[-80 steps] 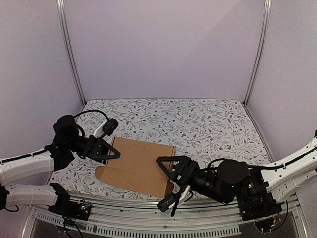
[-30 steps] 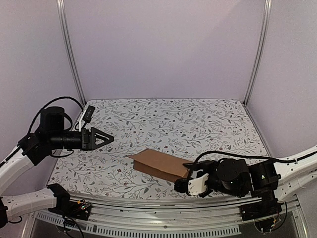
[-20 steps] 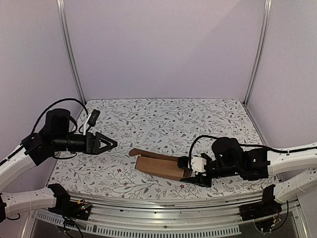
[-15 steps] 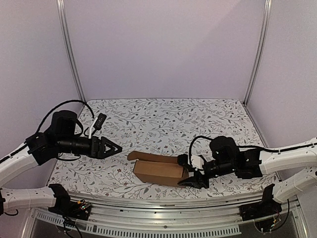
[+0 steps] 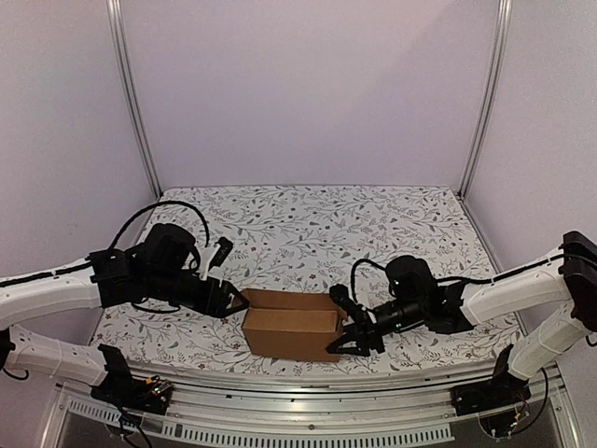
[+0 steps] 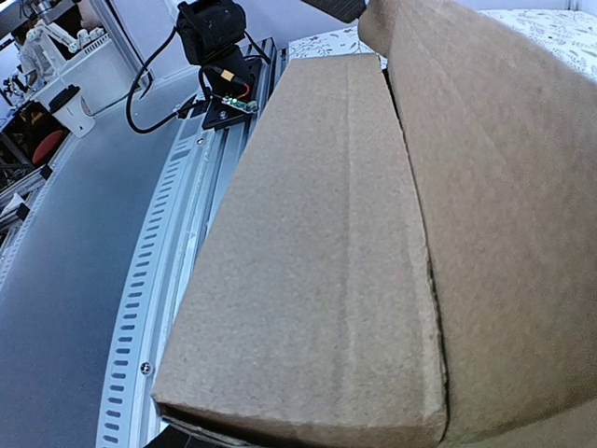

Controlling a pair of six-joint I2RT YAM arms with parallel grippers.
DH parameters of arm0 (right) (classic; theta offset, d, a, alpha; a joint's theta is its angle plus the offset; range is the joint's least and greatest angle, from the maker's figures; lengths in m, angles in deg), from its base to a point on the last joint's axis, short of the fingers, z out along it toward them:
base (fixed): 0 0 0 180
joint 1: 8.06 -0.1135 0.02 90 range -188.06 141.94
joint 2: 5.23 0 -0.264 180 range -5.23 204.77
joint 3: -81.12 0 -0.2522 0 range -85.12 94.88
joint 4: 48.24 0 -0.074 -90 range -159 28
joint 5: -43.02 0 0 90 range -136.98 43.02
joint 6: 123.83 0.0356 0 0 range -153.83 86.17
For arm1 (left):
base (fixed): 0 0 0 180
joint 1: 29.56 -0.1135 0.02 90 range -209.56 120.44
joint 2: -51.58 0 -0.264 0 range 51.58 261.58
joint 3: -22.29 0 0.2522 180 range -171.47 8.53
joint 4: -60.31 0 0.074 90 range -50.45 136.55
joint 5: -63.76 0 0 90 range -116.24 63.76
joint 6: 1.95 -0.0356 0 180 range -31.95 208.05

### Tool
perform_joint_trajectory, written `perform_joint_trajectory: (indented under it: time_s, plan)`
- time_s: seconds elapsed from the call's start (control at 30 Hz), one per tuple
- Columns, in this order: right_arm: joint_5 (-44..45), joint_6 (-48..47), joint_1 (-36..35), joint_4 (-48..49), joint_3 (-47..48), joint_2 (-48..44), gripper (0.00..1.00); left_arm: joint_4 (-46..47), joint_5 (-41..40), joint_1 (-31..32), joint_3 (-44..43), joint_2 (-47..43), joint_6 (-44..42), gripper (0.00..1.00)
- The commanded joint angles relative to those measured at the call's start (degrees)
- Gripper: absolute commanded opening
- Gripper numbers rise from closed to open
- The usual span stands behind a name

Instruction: Fold the paper box

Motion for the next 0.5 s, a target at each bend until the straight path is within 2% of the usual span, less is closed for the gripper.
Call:
perform_joint_trajectory:
  time_s: [0.0,0.2,0.47]
  plan:
    - [-3.3,1.5,0.5,3.6,-1.2,1.3,0.4,1.3,-7.5,1.0,0.6,1.2,-1.3,0.59]
    - [-2.2,1.5,0.5,4.0,-2.4,0.9,0.4,3.4,-4.1,1.1,1.3,1.6,-2.3,0.51]
    - [-0.7,1.5,0.5,5.3,-2.9,1.2,0.4,7.1,1.0,1.3,2.5,3.9,-1.5,0.33]
